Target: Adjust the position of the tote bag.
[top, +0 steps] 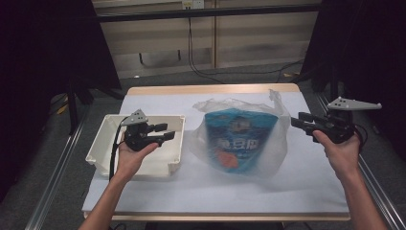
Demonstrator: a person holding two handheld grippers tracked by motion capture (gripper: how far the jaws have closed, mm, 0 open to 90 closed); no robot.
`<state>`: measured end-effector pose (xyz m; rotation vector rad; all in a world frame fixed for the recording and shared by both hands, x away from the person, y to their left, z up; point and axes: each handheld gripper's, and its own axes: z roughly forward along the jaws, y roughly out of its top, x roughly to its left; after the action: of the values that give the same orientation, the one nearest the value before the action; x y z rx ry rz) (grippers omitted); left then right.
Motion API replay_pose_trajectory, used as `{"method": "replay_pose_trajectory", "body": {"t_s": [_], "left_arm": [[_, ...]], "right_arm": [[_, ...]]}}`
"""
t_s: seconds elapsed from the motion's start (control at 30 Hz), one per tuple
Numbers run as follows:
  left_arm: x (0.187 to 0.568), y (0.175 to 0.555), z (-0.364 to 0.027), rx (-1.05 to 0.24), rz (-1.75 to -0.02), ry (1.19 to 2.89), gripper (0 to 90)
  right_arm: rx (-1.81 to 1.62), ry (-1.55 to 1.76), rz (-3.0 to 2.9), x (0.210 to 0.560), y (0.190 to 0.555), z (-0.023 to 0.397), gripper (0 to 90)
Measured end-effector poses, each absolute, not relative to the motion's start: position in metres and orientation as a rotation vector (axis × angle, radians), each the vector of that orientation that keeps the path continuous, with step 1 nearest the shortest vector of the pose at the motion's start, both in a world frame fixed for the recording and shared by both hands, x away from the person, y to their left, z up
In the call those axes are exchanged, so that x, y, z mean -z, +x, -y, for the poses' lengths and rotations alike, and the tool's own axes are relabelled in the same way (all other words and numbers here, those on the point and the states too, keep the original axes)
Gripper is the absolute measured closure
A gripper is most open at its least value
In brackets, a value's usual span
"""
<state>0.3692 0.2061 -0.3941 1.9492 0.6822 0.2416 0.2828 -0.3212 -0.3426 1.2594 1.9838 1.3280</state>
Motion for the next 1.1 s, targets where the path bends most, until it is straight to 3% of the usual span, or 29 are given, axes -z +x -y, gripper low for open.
{"method": "replay_pose_trajectory", "body": {"t_s": [0.23,0.4,0.67,1.1], "left_arm": [[0.384,0.391,-0.199,-0.227,-0.673,2.003,59.7],[0.376,0.401,-0.191,-0.204,-0.652,2.039,60.3],[0.372,0.412,-0.184,-0.221,-0.678,2.042,49.2],[0.370,0.428,-0.183,-0.229,-0.744,2.029,43.8]], "right_arm": [[-1.322,1.329,-2.004,0.312,0.312,0.322,59.2],[-1.300,1.385,-2.038,0.295,0.334,0.317,54.8],[-1.146,1.500,-2.114,0.282,0.377,0.304,44.1],[-0.958,1.599,-2.210,0.283,0.415,0.271,42.7]]}}
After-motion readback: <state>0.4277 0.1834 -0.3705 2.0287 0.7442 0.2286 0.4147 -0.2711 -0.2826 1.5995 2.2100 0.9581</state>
